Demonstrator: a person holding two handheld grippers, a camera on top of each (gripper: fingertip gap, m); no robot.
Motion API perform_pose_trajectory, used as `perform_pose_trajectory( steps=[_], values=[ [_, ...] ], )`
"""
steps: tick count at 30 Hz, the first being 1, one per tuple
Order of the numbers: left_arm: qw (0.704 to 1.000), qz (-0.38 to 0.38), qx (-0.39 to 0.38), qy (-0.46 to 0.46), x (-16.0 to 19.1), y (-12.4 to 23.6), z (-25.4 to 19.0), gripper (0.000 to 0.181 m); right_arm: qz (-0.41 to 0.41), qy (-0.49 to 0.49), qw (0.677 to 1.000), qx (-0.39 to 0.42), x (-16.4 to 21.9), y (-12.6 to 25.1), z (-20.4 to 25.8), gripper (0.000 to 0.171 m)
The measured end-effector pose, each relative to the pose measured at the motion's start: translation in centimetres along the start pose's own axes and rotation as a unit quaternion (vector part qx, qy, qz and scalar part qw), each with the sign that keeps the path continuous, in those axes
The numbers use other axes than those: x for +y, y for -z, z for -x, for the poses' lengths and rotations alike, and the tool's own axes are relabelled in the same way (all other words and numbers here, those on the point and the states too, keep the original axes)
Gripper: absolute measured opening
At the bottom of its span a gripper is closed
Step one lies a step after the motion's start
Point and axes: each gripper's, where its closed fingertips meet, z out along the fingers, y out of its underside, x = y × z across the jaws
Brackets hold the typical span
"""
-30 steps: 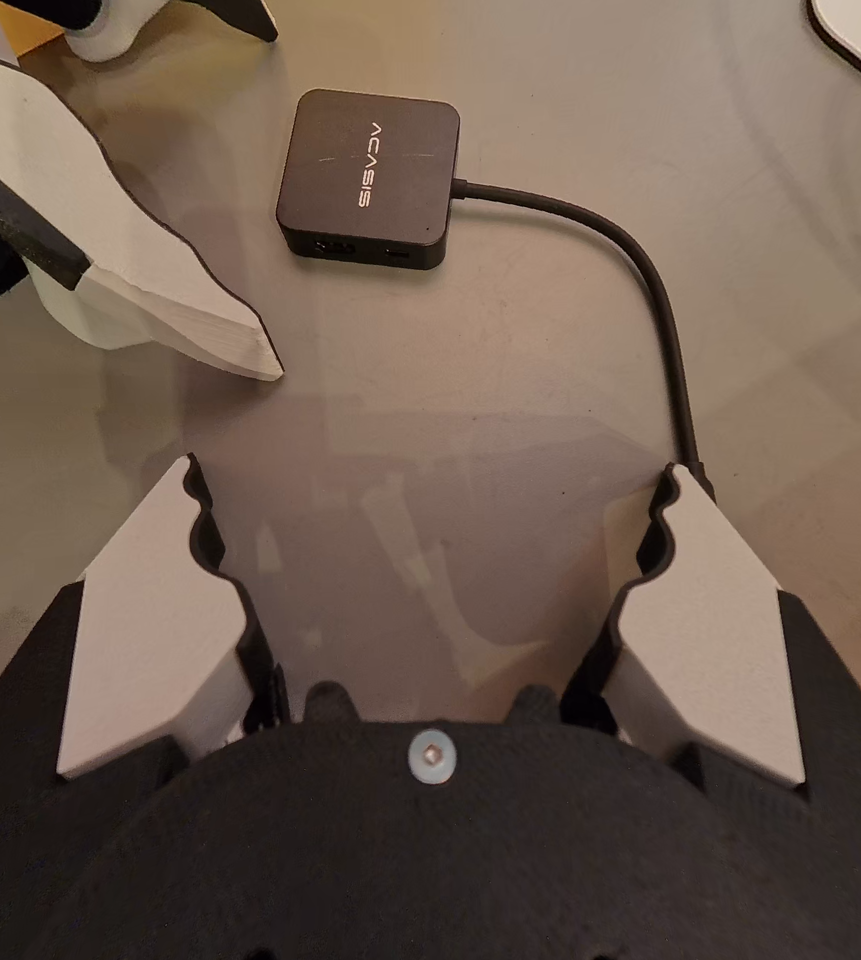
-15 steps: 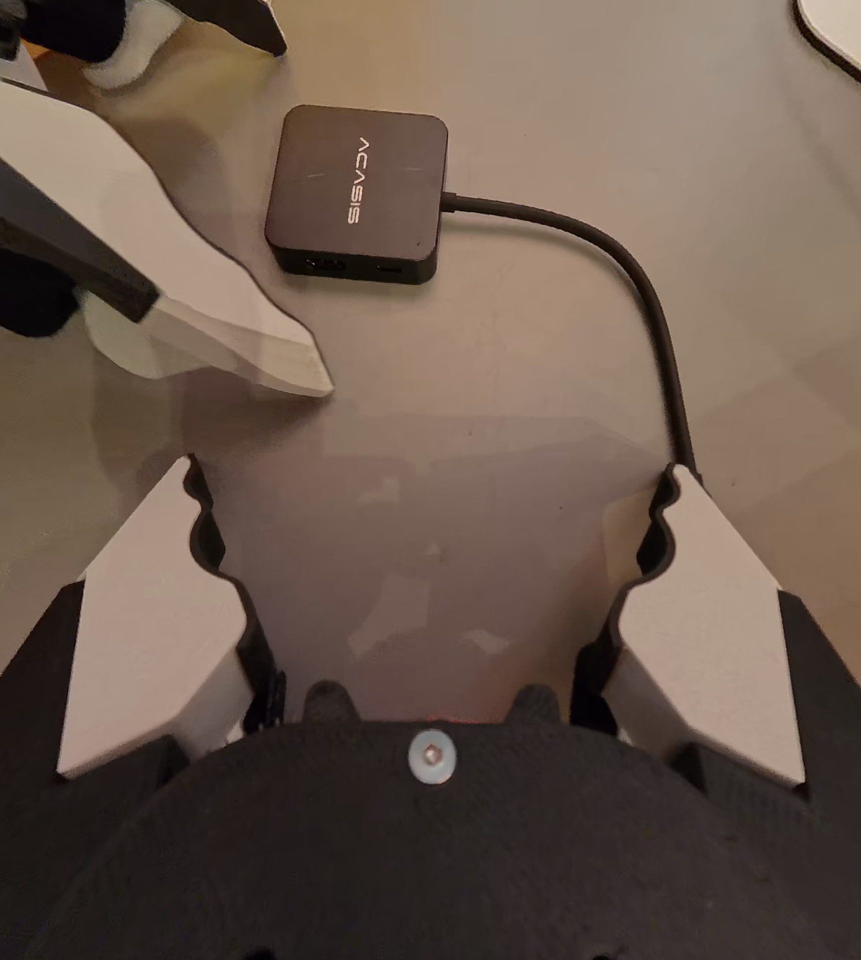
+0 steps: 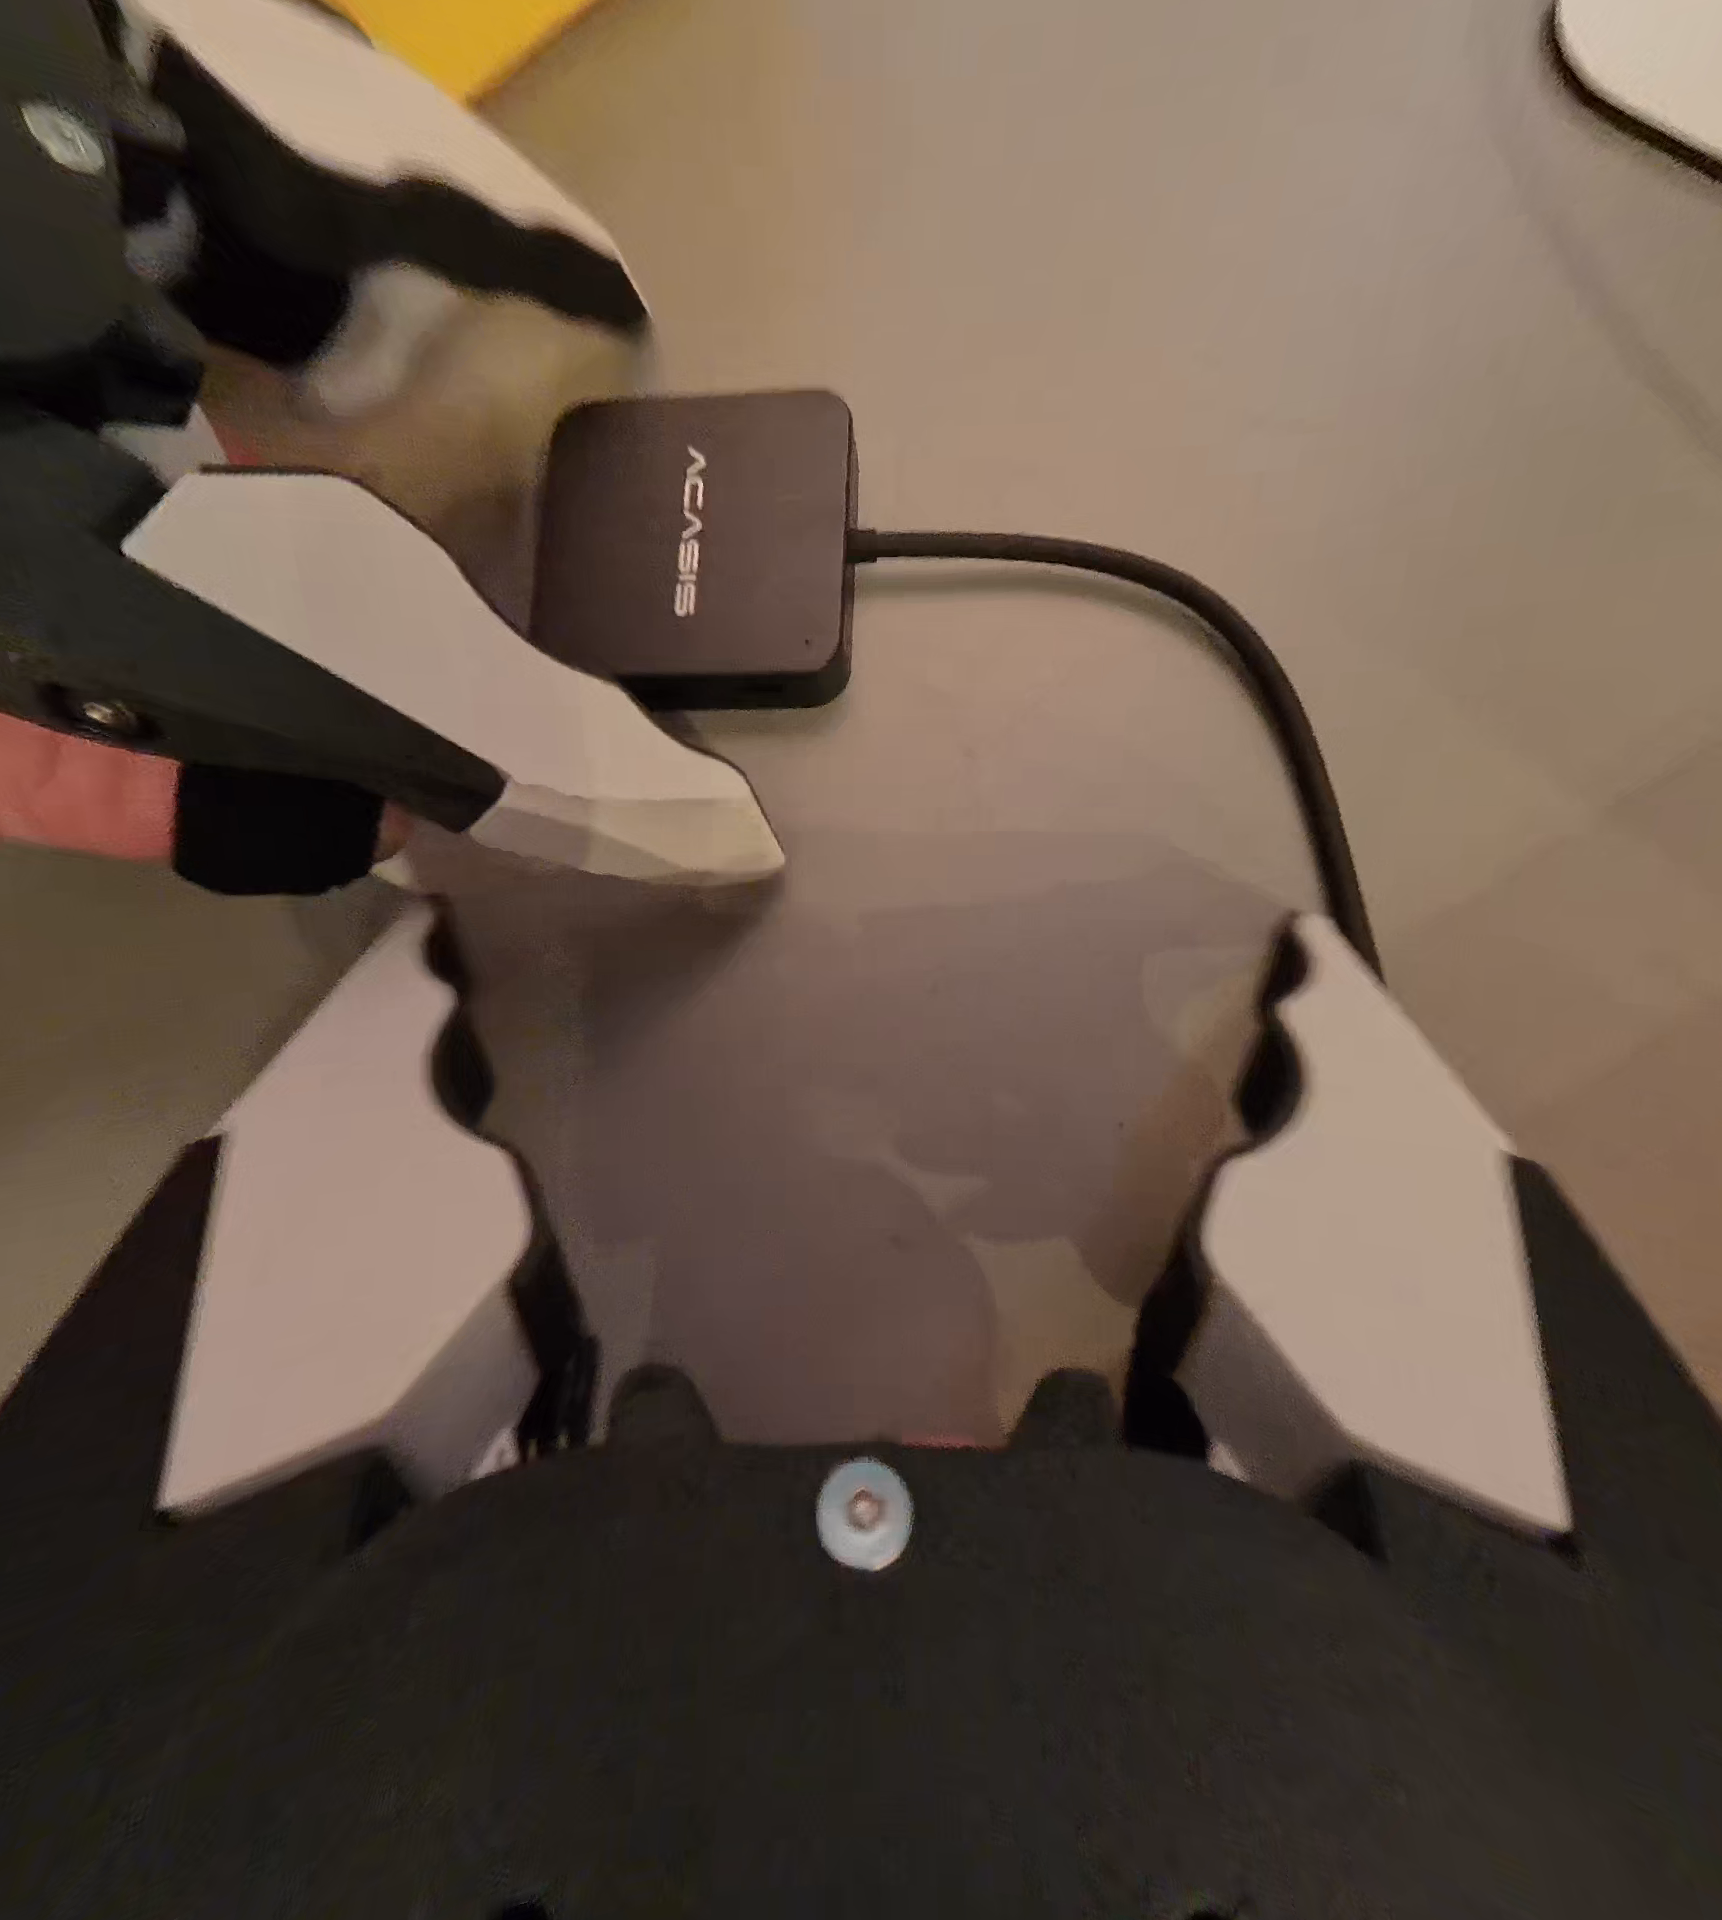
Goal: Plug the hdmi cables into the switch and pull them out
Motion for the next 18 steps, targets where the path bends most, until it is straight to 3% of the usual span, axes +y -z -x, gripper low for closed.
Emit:
perform_pose_trajectory(
  steps=[3, 7, 8, 11, 14, 15, 16, 18],
  values=[
    [0.997, -0.056, 0.059, -0.006, -1.6, 2.0, -1.8, 0.076, -0.059, -0.004, 0.998, -0.007, -1.9, 2.7, -0.4, 0.101],
    [0.981, -0.153, 0.113, -0.041, -4.1, 7.8, -3.2, 0.005, -0.15, 0.01, 0.988, -0.032, -4.7, 7.3, 1.5, 0.036],
    [0.978, -0.164, 0.118, -0.048, -4.5, 9.1, -3.3, 0.0, -0.165, 0.013, 0.985, -0.047, -5.0, 8.2, 2.4, 0.005],
    [0.972, -0.192, 0.116, -0.072, -5.0, 13.2, -2.8, 0.0, -0.191, 0.029, 0.98, -0.042, -5.3, 10.4, 4.1, 0.0],
    [0.969, -0.212, 0.108, -0.067, -4.7, 16.5, -1.6, 0.029, -0.206, 0.062, 0.976, 0.005, -5.0, 12.0, 4.7, 0.003],
    [0.969, -0.208, 0.111, -0.066, -4.1, 17.2, -1.3, 0.039, -0.204, 0.067, 0.976, 0.032, -4.7, 12.3, 4.4, 0.023],
    [0.972, -0.201, 0.101, -0.067, -3.4, 17.6, -0.7, 0.05, -0.197, 0.074, 0.977, 0.045, -4.2, 12.5, 4.3, 0.031],
    [0.977, -0.186, 0.076, -0.078, -1.9, 18.1, 0.8, 0.069, -0.175, 0.088, 0.978, 0.076, -3.2, 12.8, 3.7, 0.035]
  ],
)
